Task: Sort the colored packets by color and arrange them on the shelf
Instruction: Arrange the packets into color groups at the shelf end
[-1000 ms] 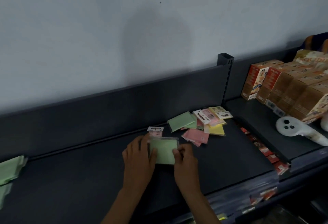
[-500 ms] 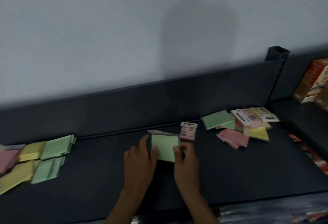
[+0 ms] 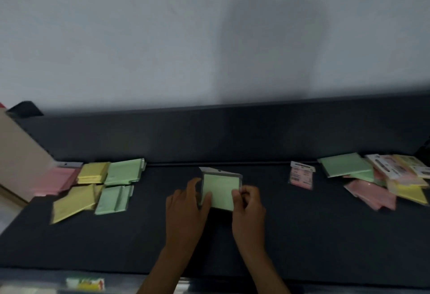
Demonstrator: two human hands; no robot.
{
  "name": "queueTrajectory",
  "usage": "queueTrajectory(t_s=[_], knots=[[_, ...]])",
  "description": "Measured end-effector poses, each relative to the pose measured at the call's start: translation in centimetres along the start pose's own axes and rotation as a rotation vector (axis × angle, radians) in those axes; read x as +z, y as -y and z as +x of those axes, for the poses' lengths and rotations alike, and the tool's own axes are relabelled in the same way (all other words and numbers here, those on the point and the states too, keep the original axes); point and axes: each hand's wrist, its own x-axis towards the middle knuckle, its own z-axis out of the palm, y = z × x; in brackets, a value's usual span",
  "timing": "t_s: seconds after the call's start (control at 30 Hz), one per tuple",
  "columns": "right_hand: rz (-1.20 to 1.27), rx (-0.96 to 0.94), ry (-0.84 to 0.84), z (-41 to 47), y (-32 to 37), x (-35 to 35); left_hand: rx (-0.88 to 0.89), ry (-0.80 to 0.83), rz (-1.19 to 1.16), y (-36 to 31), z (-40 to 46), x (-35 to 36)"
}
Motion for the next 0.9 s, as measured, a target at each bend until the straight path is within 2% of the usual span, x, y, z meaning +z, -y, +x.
queueTrajectory(t_s=[0.3, 0.7, 0.9], knots=[[0.0, -0.023, -0.022, -2.3, 1.5, 9.8, -0.01, -0.015, -0.055, 9.1, 2.2, -4.1], [0.018, -0.038, -0.026, -7.4, 4.4, 27.1, -0.032, -0.07, -0.07, 25.1, 4.1, -11.6], [0.034, -0.018, -0.041, -9.1, 5.2, 32.7, -0.011, -0.059, -0.137, 29.8, 4.1, -14.5]])
